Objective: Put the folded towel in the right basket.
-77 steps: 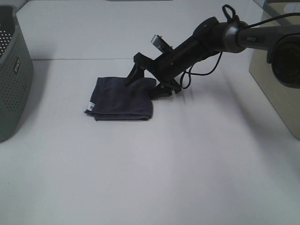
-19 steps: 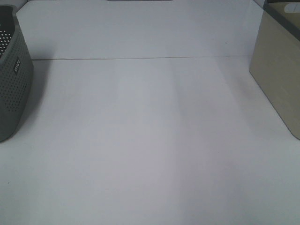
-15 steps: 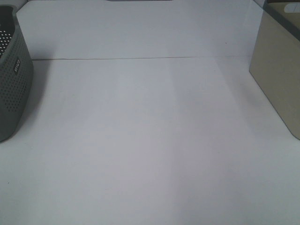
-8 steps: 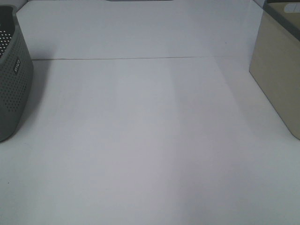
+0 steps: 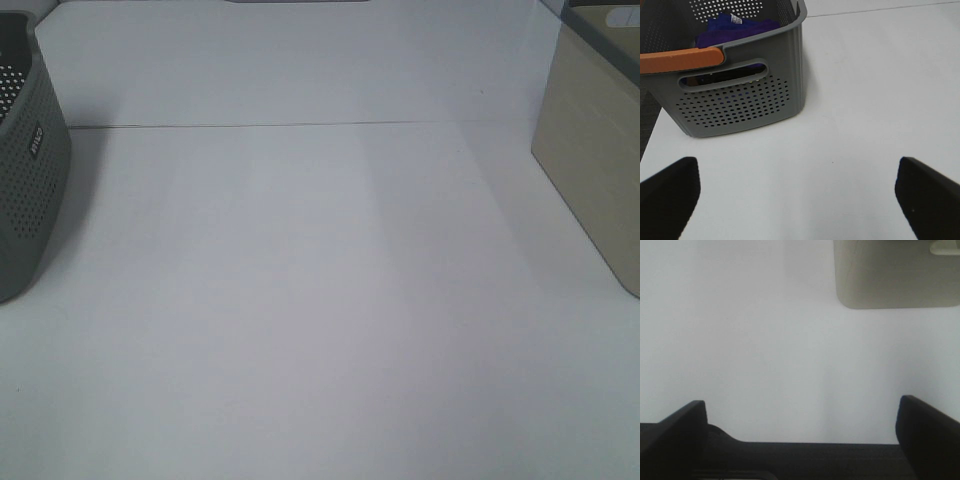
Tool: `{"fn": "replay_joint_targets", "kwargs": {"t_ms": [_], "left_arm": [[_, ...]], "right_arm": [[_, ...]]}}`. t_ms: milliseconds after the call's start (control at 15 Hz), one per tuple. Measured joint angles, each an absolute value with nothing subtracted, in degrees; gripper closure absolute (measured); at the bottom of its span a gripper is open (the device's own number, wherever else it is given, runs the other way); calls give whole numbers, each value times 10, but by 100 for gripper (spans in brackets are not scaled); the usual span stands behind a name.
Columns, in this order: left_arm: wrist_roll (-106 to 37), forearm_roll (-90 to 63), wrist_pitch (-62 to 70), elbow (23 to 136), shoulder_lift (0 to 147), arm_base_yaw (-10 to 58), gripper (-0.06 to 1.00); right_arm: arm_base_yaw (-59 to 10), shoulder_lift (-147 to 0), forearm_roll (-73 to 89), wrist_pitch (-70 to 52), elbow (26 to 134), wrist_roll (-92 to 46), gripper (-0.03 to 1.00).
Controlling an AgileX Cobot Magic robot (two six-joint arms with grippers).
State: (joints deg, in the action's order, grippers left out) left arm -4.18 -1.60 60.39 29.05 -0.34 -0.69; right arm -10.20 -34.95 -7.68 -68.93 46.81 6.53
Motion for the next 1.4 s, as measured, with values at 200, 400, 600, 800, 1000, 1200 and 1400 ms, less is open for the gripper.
{"fn": "replay_joint_targets", "kwargs": {"t_ms": [200, 400, 600, 800, 1000, 1200, 1400], "left_arm": [[-42, -16, 604, 290, -3, -7, -4], [-42, -16, 604, 290, -3, -7, -4], [-42, -16, 604, 290, -3, -7, -4], [-42, -16, 604, 290, -3, -7, -4], [-42, -16, 604, 290, -3, -7, -4], [-42, -16, 604, 290, -3, -7, -4], [-41, -16, 604, 290, -3, -7, -4]], "right_arm": [[-102, -185, -52, -654, 369, 64, -1], [-102, -42, -25, -631, 297, 16, -1], [-103, 1, -22, -632, 264, -10, -1], [-103, 1, -21, -631, 260, -10, -1], [-103, 1, -18, -631, 260, -10, -1], [-93, 1, -17, -631, 260, -10, -1], [-20, 1, -17, -631, 260, -10, -1]]}}
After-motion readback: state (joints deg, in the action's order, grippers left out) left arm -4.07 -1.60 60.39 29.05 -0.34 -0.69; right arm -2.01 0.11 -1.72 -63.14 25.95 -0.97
